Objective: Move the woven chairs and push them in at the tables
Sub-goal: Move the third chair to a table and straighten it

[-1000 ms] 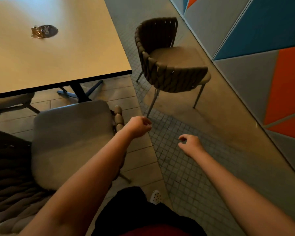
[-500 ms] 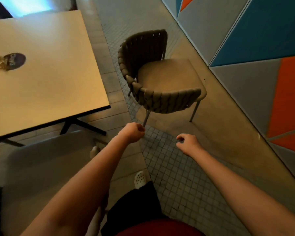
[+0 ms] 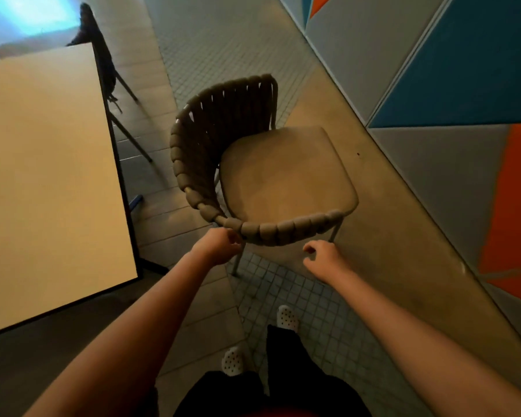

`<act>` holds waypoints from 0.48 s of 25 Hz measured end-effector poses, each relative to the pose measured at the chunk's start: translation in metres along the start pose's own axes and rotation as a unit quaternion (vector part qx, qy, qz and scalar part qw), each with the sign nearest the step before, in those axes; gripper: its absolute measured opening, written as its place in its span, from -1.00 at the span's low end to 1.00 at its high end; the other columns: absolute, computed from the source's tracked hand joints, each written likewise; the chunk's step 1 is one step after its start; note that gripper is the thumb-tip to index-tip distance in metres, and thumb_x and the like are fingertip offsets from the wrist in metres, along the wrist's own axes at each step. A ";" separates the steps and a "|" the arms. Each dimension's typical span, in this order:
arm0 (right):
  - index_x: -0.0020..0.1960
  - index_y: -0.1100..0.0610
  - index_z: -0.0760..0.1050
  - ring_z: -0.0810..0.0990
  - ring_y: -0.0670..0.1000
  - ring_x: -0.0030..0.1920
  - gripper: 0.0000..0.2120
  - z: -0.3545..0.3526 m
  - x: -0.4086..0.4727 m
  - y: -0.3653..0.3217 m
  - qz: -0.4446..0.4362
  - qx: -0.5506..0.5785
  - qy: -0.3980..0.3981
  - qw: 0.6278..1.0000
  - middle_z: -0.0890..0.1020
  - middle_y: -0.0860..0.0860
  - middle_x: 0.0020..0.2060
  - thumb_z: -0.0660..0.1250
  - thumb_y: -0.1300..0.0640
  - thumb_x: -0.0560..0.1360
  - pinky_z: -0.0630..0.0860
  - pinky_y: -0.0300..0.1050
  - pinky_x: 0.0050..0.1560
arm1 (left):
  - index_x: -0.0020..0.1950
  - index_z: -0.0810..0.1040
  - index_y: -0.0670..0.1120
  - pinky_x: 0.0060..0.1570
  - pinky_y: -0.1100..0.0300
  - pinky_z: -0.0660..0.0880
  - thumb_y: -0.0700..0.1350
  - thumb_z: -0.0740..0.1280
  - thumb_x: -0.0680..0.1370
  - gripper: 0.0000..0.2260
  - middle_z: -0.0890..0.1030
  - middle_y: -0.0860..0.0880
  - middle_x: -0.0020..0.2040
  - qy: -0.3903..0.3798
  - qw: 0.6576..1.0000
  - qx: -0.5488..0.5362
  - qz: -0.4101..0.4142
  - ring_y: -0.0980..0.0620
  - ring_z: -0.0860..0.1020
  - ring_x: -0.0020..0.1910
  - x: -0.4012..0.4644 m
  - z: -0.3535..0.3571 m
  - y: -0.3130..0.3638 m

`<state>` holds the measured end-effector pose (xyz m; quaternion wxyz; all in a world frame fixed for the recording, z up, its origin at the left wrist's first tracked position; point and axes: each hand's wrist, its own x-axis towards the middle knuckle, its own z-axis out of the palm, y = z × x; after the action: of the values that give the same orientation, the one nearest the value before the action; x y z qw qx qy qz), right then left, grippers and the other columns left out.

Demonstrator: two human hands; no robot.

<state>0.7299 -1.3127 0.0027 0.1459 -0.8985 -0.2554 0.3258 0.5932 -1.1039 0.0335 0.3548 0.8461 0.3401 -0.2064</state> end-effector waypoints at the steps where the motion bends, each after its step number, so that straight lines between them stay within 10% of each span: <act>1: 0.17 0.08 0.49 0.52 0.08 0.12 -0.72 -0.005 0.005 -0.001 -0.010 -0.011 0.002 1.000 0.55 0.07 0.15 0.30 0.11 0.46 0.52 0.00 0.07 | 0.17 0.54 -0.05 0.08 0.14 0.43 -0.10 0.29 0.54 -0.78 0.56 -0.06 0.14 0.003 1.000 0.004 -0.003 0.00 0.52 0.11 0.003 -0.002 0.000; 7: 0.13 0.11 0.50 0.51 0.14 0.12 -0.73 -0.038 0.081 -0.008 -0.064 -0.053 -0.012 0.996 0.55 0.09 0.10 0.28 0.11 0.44 0.51 -0.01 0.04 | 0.16 0.54 -0.01 0.08 0.06 0.53 -0.04 0.29 0.53 -0.78 0.58 -0.06 0.09 0.035 0.998 0.011 -0.059 0.02 0.54 0.01 0.068 -0.015 0.001; 12: 0.17 0.10 0.48 0.49 0.15 0.15 -0.68 -0.023 0.125 -0.048 -0.063 -0.076 -0.056 0.994 0.53 0.10 0.14 0.26 0.00 0.48 0.46 -0.03 0.08 | 0.40 0.33 0.13 0.38 -0.18 0.18 -0.11 0.27 0.51 -0.54 0.33 -0.05 0.43 0.073 0.966 0.241 -0.057 -0.11 0.29 0.41 0.110 -0.056 -0.045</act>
<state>0.8098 -1.2064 -0.0235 0.0831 -0.8695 -0.3435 0.3450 0.6419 -0.9913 -0.0152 0.1025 0.8984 0.3531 -0.2401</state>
